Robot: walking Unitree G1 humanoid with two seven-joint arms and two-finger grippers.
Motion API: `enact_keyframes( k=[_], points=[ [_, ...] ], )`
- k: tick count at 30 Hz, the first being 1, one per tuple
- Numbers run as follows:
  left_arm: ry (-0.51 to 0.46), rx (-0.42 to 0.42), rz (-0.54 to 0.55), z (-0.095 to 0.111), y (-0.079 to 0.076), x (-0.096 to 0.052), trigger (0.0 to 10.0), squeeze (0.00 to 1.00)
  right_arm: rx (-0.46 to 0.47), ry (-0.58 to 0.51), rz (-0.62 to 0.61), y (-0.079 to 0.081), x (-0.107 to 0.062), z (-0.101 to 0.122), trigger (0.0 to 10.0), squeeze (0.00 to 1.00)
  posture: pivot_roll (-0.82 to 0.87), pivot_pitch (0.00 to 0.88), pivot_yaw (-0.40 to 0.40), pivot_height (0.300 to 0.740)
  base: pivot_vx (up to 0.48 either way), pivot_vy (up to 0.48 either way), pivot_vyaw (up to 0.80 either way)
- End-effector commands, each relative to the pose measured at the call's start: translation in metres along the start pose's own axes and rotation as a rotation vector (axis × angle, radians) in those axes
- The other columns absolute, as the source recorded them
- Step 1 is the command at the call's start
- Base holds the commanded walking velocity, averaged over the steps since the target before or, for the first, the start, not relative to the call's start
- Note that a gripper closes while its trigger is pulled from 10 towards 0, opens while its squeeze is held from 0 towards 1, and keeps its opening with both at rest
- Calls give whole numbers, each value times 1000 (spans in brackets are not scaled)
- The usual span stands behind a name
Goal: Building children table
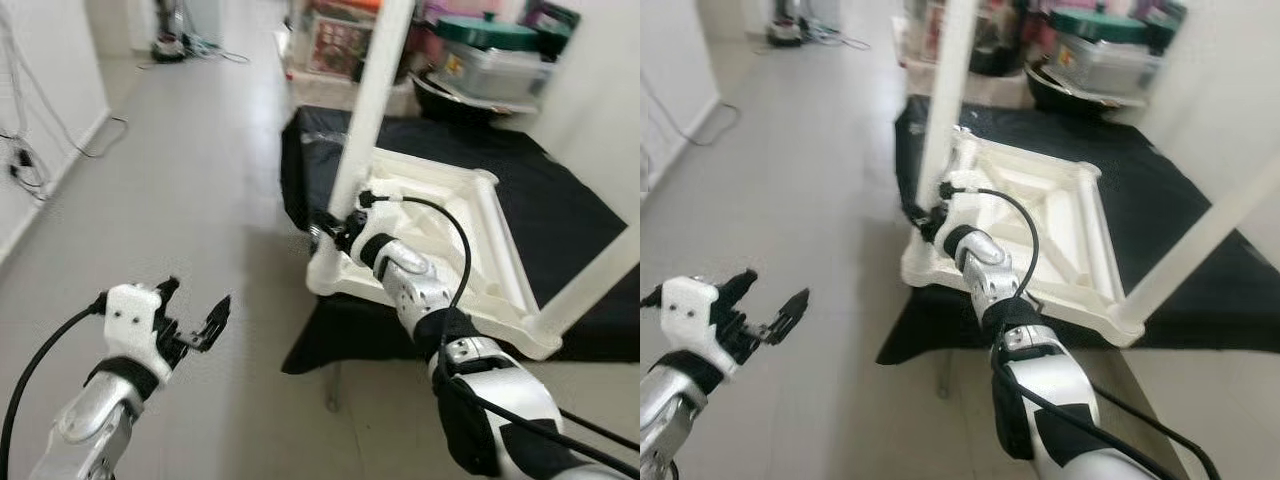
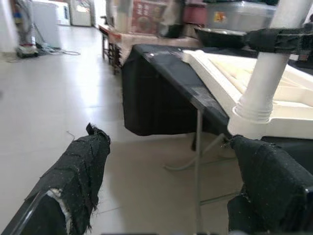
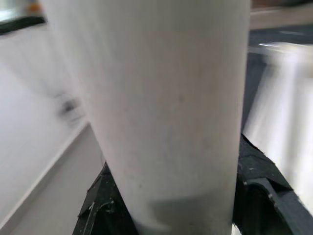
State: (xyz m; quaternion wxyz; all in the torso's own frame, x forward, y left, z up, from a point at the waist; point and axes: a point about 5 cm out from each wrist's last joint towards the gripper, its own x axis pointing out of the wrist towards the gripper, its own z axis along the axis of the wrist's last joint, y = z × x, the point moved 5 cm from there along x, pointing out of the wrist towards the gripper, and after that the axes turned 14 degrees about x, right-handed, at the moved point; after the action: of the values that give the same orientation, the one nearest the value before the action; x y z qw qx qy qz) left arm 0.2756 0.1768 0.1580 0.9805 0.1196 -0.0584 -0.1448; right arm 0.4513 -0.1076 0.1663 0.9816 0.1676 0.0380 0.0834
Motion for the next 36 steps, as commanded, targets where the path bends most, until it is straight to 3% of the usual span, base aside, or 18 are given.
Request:
enact_keyframes(
  k=[1,5,6,9,10,11,15,16,17,20,21,29,30,31,32,34,35,36],
  points=[
    [-1,-10,-16,1,-5,0,10000,0,28,13,-370,-75,-18,-8,0,0,181,0,-168,740,0,0,0],
    [-1,-11,-18,1,-5,0,10000,0,33,-8,-499,-97,-29,-10,0,0,180,0,-169,740,0,0,0],
    [-1,-11,-19,1,-5,0,10000,0,-8,-38,-657,-117,-48,-18,0,0,173,0,-167,740,0,0,0],
    [0,-11,-17,1,-5,0,10000,0,-33,-42,-694,-116,-54,-23,0,0,165,0,-167,740,0,0,0],
    [0,-11,-15,1,-4,0,10000,0,-36,-40,-675,-110,-52,-25,9961,0,164,0,-166,740,0,0,0],
    [0,-11,-14,1,-4,0,10000,0,-32,-15,-616,-100,-47,-29,10000,0,163,0,-166,740,0,0,0],
    [-1,-11,-13,0,-4,1,10000,0,19,-12,-480,-81,-39,-31,10000,0,164,0,-166,740,0,0,0],
    [-1,-11,-13,0,-5,1,10000,0,52,-28,-430,-73,-36,-29,10000,1000,164,0,-166,740,0,0,0],
    [-1,-12,-16,0,-5,1,10000,0,88,-87,-274,-52,-24,-8,10000,1000,167,0,-167,740,0,0,0],
    [-1,-13,-18,0,-5,1,10000,0,83,-103,-202,-42,-19,2,10000,1000,167,0,-167,740,0,0,0],
    [-2,-15,-19,0,-5,2,10000,0,60,-120,-84,-28,-14,14,10000,0,157,0,-166,740,0,0,0],
    [-12,-18,-14,1,-5,5,10000,0,-142,-4,433,17,-18,17,10000,0,170,0,-181,740,0,0,0],
    [-12,-18,-12,1,-5,5,10000,0,-163,41,482,19,-21,9,7647,0,176,0,-185,740,0,0,0],
    [-12,-18,-12,1,-5,5,10000,0,-163,41,482,19,-21,9,7647,0,176,0,-185,740,0,0,0],
    [-13,-18,-12,1,-5,5,10000,0,-178,91,516,19,-23,-2,4431,0,179,0,-187,740,0,0,0],
    [-13,-18,-11,1,-5,5,10000,0,-189,129,540,19,-26,-10,3529,0,179,0,-187,740,0,0,0],
    [-13,-18,-10,1,-5,5,10000,0,-180,148,551,19,-27,-15,0,0,184,0,-189,740,0,0,0],
    [-13,-17,-9,1,-5,5,10000,0,-172,156,536,18,-26,-18,0,0,187,0,-192,740,0,0,0]
  ],
)
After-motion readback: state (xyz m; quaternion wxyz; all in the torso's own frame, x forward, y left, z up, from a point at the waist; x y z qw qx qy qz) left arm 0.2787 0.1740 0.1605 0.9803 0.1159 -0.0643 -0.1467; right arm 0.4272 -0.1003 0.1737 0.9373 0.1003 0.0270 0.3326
